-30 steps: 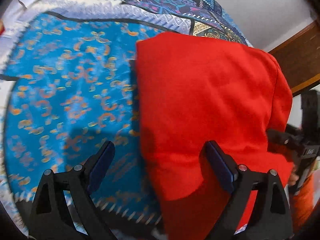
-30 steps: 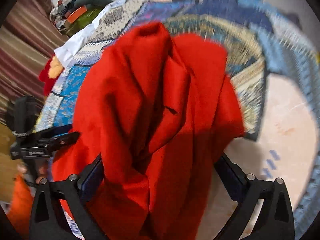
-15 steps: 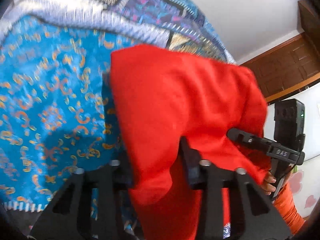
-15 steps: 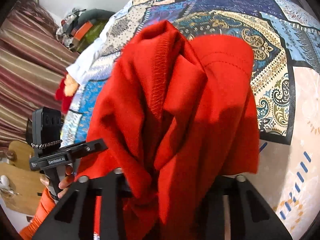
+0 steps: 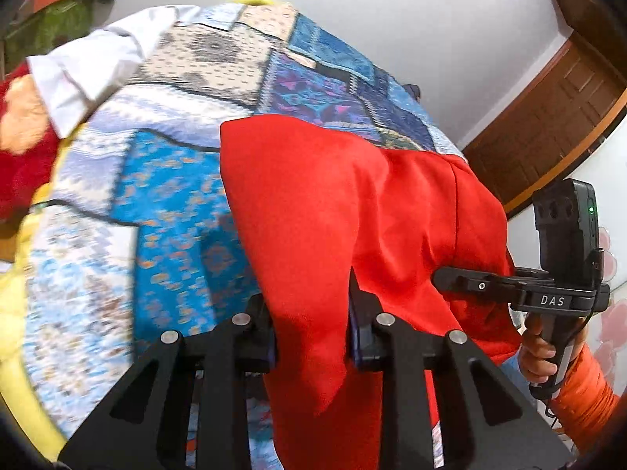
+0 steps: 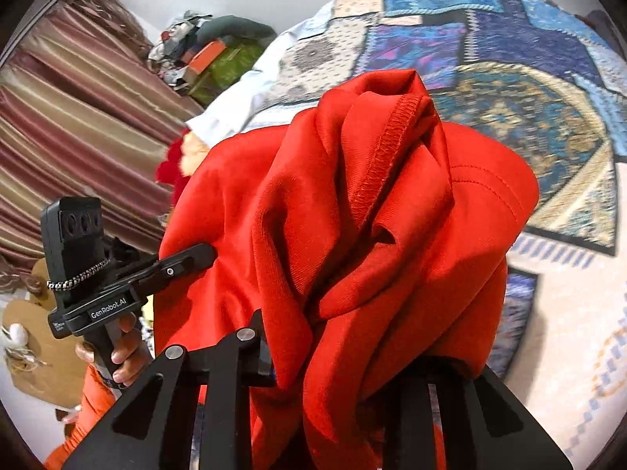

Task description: Fold large clothes

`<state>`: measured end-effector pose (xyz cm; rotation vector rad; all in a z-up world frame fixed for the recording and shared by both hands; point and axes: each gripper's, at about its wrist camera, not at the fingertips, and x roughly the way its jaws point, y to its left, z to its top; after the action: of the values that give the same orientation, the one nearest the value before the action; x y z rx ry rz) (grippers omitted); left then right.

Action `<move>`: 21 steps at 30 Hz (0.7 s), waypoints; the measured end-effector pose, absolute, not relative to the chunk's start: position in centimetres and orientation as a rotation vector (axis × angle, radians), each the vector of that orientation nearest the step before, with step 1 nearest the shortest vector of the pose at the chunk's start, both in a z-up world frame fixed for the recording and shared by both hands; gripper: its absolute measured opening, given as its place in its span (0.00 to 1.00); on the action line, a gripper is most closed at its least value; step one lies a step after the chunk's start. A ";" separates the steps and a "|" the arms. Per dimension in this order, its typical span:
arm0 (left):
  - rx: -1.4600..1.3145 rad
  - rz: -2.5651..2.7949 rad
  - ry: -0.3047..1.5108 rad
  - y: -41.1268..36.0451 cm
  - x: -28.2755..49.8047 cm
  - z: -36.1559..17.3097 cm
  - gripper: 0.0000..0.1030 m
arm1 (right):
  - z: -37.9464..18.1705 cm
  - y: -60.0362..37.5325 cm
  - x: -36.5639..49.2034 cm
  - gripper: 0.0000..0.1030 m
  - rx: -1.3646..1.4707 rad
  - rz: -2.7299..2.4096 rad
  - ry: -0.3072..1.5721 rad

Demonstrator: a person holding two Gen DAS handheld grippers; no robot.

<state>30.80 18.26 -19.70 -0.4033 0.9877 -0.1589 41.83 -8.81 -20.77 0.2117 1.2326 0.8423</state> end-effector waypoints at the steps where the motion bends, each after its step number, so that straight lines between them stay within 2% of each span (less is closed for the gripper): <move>1: -0.396 -0.148 0.993 18.5 30.8 -19.9 0.26 | -20.9 -7.9 41.4 0.23 0.215 0.849 1.239; 6: -0.372 -0.088 1.053 21.4 28.6 -22.7 0.26 | -23.4 -3.2 39.6 0.23 0.198 0.869 1.311; 10: -0.378 -0.046 1.161 23.1 27.7 -27.7 0.28 | -26.6 0.0 38.8 0.24 0.081 0.835 1.353; 12: -0.373 -0.036 1.183 23.3 27.4 -29.5 0.40 | -27.8 1.2 38.6 0.24 -0.006 0.816 1.369; 15: -0.311 -0.035 1.136 22.6 26.5 -30.2 0.46 | -28.3 2.1 37.9 0.30 -0.144 0.799 1.349; 16: -0.265 -0.029 1.136 21.9 26.2 -30.1 0.47 | -28.3 2.0 37.8 0.34 -0.168 0.797 1.338; 18: -0.212 -0.020 1.140 20.9 25.7 -30.1 0.57 | -28.3 1.6 37.8 0.47 -0.214 0.772 1.333; 20: -0.169 -0.015 1.144 20.2 24.9 -30.1 0.65 | -27.8 0.4 37.7 0.74 -0.267 0.724 1.279; 21: -0.166 -0.012 1.146 20.1 24.5 -29.9 0.73 | -27.6 -0.3 37.4 0.80 -0.298 0.702 1.249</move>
<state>24.51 20.09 -29.89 -0.1656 1.1461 -0.0119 37.42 -0.33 -27.56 -0.2984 1.2490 0.7024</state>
